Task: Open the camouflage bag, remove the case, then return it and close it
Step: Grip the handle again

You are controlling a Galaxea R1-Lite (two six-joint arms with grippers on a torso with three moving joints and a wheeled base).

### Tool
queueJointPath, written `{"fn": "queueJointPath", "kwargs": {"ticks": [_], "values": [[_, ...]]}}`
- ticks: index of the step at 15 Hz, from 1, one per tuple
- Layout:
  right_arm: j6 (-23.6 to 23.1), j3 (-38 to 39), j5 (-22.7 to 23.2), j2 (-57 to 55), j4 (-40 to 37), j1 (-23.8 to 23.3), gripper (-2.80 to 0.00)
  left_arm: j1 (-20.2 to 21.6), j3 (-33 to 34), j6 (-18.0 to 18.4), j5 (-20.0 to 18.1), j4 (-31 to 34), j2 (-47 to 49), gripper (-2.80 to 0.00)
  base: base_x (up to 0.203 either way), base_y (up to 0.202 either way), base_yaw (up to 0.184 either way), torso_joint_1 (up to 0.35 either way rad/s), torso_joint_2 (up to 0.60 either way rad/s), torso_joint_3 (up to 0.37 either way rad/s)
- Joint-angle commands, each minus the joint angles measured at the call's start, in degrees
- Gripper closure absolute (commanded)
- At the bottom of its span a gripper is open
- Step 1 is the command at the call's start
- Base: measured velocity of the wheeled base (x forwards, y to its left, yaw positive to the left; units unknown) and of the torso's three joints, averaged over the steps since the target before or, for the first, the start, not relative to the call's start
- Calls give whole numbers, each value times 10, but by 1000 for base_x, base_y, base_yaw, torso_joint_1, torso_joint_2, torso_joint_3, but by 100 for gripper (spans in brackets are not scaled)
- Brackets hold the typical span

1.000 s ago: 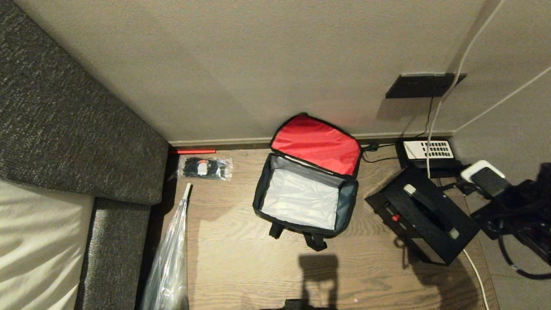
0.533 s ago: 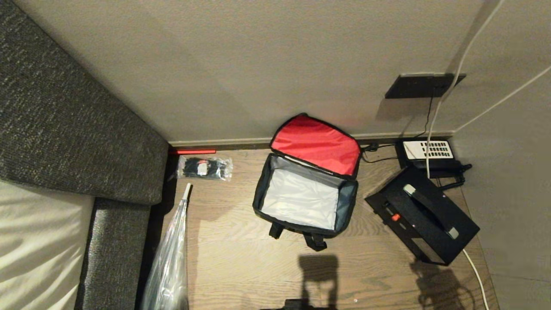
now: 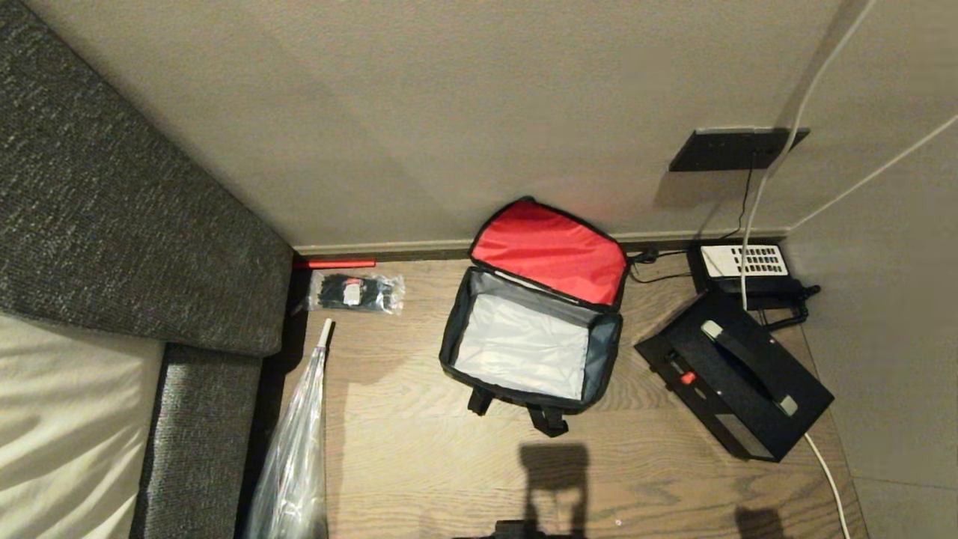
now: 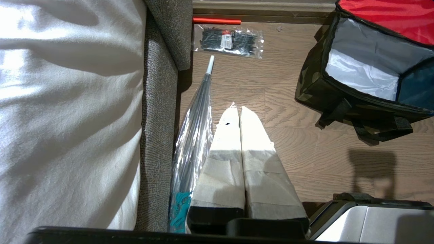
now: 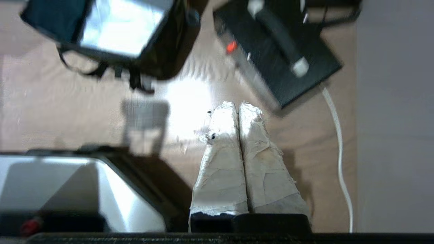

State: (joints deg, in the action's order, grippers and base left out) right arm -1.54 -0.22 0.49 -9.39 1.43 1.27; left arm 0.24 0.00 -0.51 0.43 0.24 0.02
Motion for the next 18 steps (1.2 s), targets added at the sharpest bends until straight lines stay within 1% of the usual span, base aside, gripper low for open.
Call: {"fn": "queueJointPath", "kwargs": {"ticks": [1,3,4,8,12,18], "values": [[-8,2,1,84,-10,-2,0,0,2,0,0,0,-1,0,0,0,0,0,0,0],[-35,2,5,96,-13,-3,0,0,2,0,0,0,-1,0,0,0,0,0,0,0],[-36,2,5,96,-13,-3,0,0,2,0,0,0,-1,0,0,0,0,0,0,0],[-36,2,5,96,-13,-3,0,0,2,0,0,0,-1,0,0,0,0,0,0,0],[-2,2,-1,94,-16,-3,0,0,2,0,0,0,-1,0,0,0,0,0,0,0],[-14,-1,0,93,-27,-3,0,0,2,0,0,0,-1,0,0,0,0,0,0,0]]}}
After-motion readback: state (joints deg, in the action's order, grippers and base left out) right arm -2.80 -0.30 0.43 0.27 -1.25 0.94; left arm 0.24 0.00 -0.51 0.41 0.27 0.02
